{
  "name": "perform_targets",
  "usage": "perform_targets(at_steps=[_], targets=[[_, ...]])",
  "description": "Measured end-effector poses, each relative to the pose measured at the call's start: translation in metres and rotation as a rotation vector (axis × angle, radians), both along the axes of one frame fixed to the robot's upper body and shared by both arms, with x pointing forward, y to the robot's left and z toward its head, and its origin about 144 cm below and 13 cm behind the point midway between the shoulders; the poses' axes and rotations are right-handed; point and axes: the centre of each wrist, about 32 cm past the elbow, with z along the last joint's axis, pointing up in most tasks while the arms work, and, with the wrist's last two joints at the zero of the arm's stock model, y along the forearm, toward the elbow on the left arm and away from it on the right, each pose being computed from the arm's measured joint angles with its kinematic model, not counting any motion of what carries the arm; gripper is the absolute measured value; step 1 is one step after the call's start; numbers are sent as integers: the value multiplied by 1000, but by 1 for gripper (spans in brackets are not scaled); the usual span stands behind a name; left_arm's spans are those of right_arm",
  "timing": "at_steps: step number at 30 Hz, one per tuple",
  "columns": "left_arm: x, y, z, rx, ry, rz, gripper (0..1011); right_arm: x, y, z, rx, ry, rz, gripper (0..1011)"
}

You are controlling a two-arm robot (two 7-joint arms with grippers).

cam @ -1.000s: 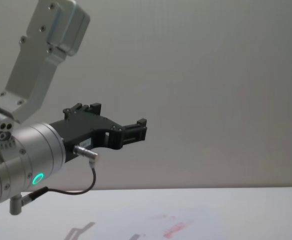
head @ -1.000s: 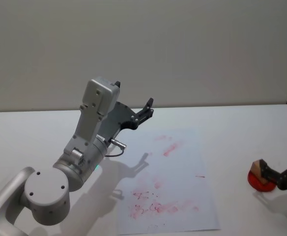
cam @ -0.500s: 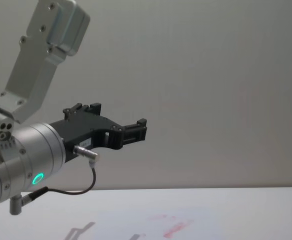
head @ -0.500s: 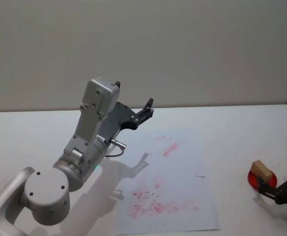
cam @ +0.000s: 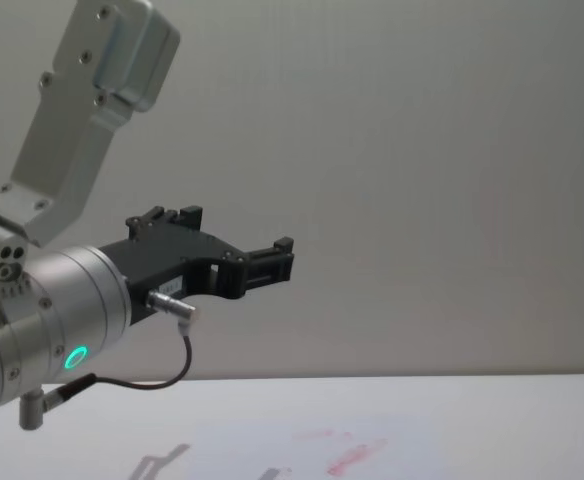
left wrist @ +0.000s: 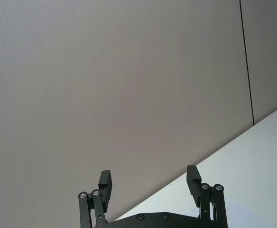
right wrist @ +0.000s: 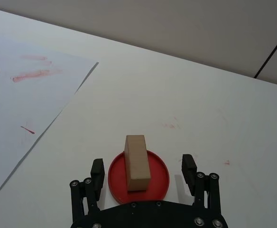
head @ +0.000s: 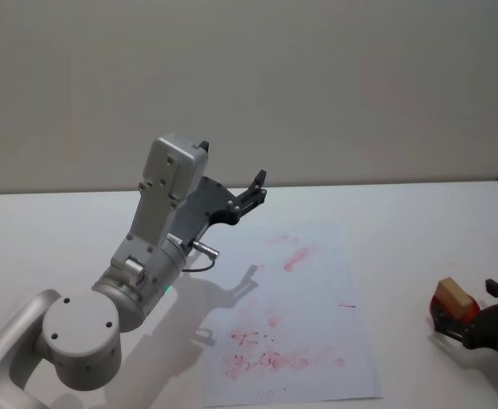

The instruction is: Use the one hand to pick up the stamp and affix it onto the A4 paper.

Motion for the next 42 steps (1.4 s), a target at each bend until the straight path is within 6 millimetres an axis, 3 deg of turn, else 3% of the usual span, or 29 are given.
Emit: perform_targets(at_steps=[10,15,25,27,29,31,39,42], targets=[[0,0,0,0,0,0,1001,11,8,-3,6,-7,27,1001],[0,0,0,0,0,0,1001,15,11,-3,8,-7,35,947],[0,0,0,0,0,0,1001,18,13,-4,10,-9,43,678],[0,0,0,0,0,0,1001,19,14,-4,10,-9,44,579],[0,0,0,0,0,0,1001,19,14,-4,10,-9,45,560],[0,0,0,0,0,0,1001,19,14,-4,11,-10,46,434],[0,0,0,0,0,0,1001,20,15,-4,11,-9,48,223],[0,0,0,0,0,0,1001,20,15,-4,12,-9,49,219]])
